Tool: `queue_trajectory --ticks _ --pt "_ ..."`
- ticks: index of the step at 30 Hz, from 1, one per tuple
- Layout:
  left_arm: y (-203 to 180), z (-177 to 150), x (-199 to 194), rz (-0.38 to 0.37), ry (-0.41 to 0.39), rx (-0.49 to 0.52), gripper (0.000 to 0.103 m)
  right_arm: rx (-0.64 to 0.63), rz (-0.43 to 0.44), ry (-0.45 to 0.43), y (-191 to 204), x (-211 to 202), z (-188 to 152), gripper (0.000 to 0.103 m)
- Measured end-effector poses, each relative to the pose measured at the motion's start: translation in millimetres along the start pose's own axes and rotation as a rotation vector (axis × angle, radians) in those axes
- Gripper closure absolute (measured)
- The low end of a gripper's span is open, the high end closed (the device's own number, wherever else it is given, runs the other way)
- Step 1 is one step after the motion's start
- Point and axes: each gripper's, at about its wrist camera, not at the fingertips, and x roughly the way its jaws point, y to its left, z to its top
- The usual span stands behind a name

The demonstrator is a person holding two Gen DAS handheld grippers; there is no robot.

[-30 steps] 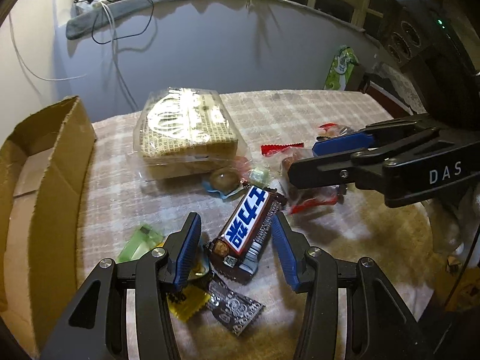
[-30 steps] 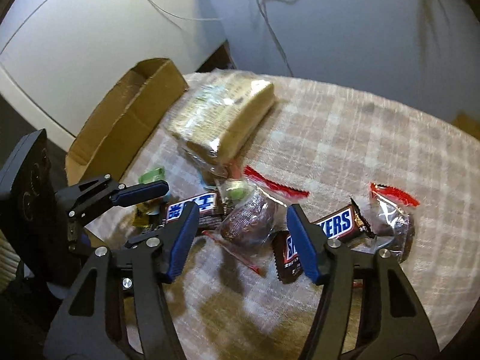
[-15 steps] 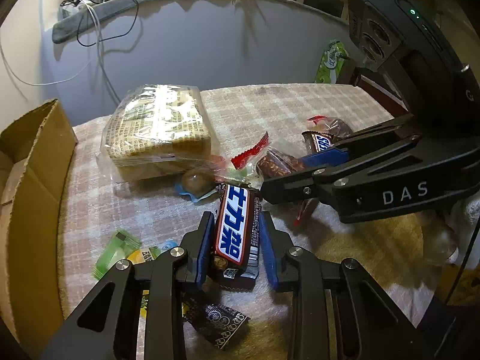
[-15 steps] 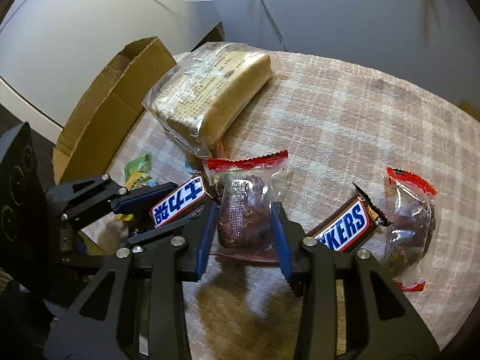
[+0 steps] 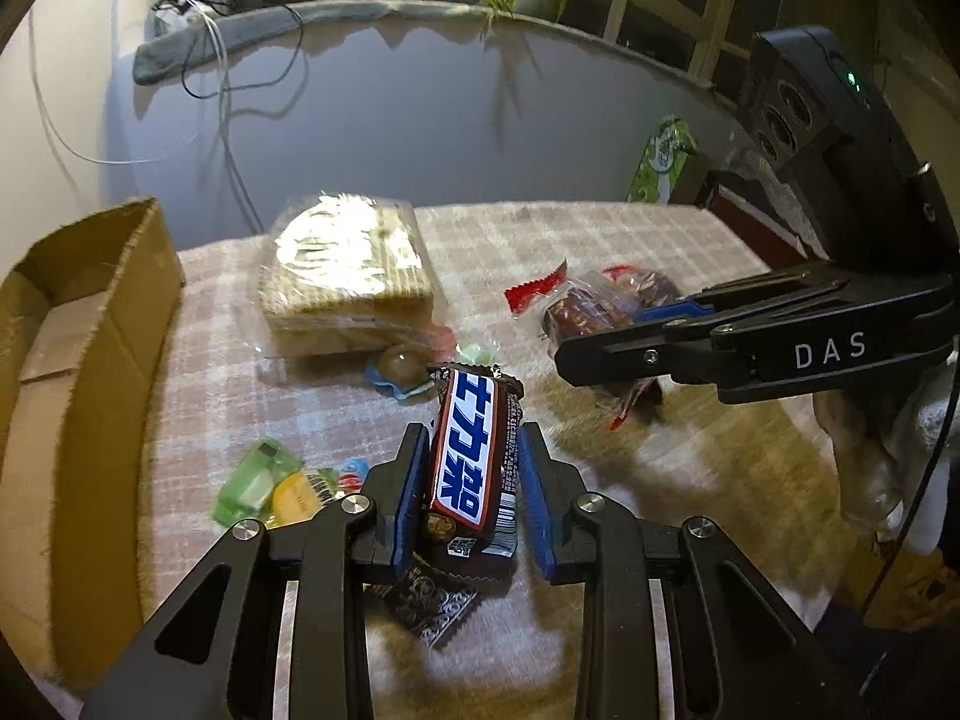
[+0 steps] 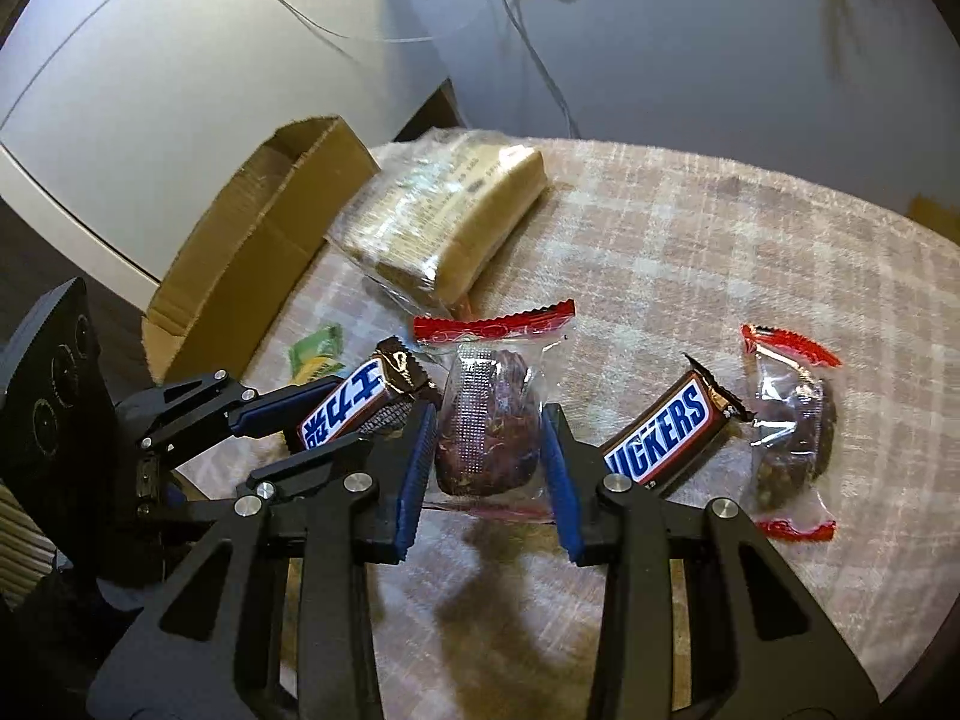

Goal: Organize snacks
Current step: 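Carry the bar and snack bag into the box and open both tools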

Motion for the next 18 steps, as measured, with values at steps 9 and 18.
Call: queue_trajectory --ticks 9,18 --pt "9.9 -1.4 -40.4 0.024 -0.083 -0.033 0.074 -0.050 0.022 -0.056 30.3 -22.4 4.6 0.066" --pt "49.0 -10.1 -75.3 0.090 -0.141 -0.107 0.074 -0.117 0.050 -0.075 77.2 -13.8 23.5 0.066"
